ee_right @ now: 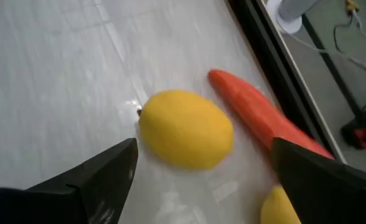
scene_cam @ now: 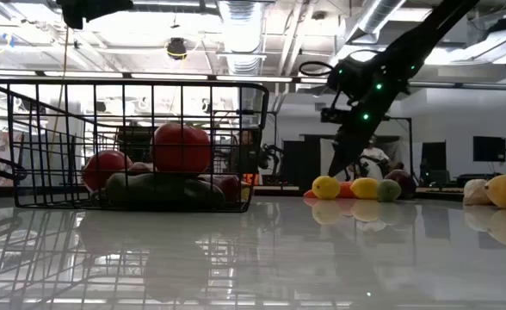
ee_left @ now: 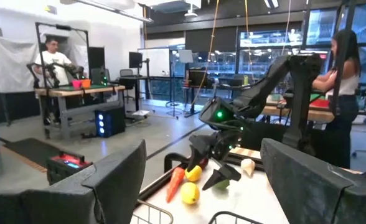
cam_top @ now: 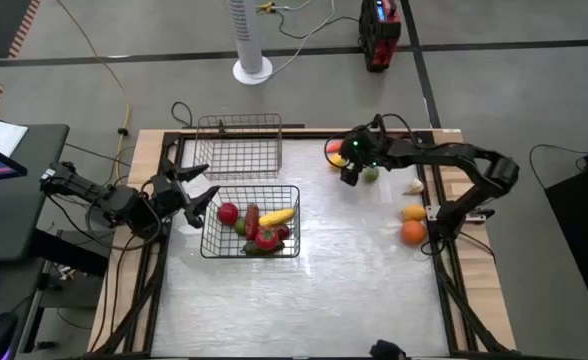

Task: Sort produce into baskets
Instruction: Put the top left yellow lemon into the bottom wire basket

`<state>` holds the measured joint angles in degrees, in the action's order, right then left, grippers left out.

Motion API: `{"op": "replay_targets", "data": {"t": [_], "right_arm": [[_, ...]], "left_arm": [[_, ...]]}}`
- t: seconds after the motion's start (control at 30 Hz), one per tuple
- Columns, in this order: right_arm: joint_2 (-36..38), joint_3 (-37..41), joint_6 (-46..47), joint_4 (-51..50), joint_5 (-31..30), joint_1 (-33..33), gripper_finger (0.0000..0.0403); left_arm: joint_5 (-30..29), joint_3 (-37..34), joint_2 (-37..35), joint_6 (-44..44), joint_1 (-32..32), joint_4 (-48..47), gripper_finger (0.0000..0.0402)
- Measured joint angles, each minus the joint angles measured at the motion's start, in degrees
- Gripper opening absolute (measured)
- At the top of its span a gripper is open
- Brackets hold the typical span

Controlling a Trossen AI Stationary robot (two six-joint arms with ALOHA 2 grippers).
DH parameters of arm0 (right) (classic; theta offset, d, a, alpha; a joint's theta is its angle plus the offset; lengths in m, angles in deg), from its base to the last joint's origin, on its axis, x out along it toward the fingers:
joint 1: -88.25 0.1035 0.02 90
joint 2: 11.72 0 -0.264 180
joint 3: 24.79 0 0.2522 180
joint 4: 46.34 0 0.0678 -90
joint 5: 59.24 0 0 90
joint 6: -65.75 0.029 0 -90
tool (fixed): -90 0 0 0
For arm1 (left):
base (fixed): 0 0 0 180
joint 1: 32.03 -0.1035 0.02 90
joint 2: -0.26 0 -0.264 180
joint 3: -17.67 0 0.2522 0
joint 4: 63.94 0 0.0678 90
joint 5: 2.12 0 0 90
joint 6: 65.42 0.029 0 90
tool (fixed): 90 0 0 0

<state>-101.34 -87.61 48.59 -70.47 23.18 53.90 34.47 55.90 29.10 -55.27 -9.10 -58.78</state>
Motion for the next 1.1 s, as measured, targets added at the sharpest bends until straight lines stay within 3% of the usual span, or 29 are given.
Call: {"op": "replay_targets", "data": {"t": [0.13, 0.3, 0.63, 0.87, 1.1], "right_arm": [[-2.1, -1.8, -2.9, 0.8, 0.6, -0.2, 0.0399], [-4.2, -2.6, -4.4, 0.9, 8.8, -1.7, 0.0393], [-10.3, -2.6, -5.6, 3.3, 8.9, -3.7, 0.0368], [-8.9, -2.6, -5.4, 3.2, 8.9, -2.7, 0.0307], [-5.7, -3.1, -2.5, 1.4, 9.0, 1.1, 0.0306]], "left_arm": [[-0.5, 0.0, 0.0, 1.3, 0.0, -0.1, 0.0304], [-1.5, 0.0, 0.0, 2.3, -0.1, -0.1, 0.0304], [-2.5, 0.0, 0.0, 2.7, -0.1, -0.2, 0.0304], [-2.8, 0.0, 0.0, 2.9, -0.1, -0.2, 0.0304], [-2.8, 0.0, 0.0, 2.9, -0.1, -0.2, 0.0304]]}}
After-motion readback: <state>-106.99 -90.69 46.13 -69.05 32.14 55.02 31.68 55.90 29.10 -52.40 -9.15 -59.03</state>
